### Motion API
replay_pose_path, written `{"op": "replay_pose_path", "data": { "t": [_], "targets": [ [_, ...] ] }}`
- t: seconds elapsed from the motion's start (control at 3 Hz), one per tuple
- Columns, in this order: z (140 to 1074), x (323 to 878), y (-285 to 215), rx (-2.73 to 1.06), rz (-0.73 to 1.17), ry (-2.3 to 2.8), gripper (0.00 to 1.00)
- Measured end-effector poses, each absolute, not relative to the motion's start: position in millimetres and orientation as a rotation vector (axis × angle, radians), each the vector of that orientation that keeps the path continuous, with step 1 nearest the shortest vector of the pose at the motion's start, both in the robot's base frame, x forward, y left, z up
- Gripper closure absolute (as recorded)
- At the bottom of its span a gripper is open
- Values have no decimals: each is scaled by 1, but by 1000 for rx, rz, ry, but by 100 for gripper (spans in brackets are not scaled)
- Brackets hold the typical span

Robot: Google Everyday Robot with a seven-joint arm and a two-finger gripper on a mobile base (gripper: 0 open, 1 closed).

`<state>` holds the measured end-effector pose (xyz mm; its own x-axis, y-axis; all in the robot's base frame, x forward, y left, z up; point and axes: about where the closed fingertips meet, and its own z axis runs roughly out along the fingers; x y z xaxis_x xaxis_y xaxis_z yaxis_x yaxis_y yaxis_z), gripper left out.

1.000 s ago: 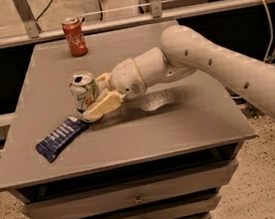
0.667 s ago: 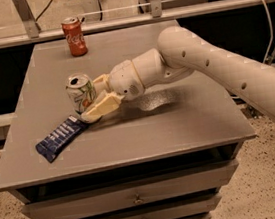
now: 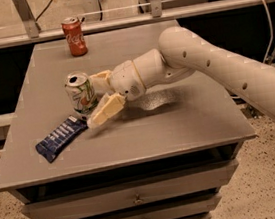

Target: Move 7up can near rxbar blueberry

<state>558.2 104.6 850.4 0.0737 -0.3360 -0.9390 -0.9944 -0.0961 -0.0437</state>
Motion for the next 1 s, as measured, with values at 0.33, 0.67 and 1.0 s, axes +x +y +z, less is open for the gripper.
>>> {"op": "replay_pose_path", "data": {
  "t": [0.33, 0.67, 1.0],
  "targets": [
    [867, 567, 79, -1544, 947, 1388, 0],
    [909, 580, 26, -1493, 777, 1388, 0],
    [921, 583, 8, -1472, 732, 1389, 0]
  ]
}}
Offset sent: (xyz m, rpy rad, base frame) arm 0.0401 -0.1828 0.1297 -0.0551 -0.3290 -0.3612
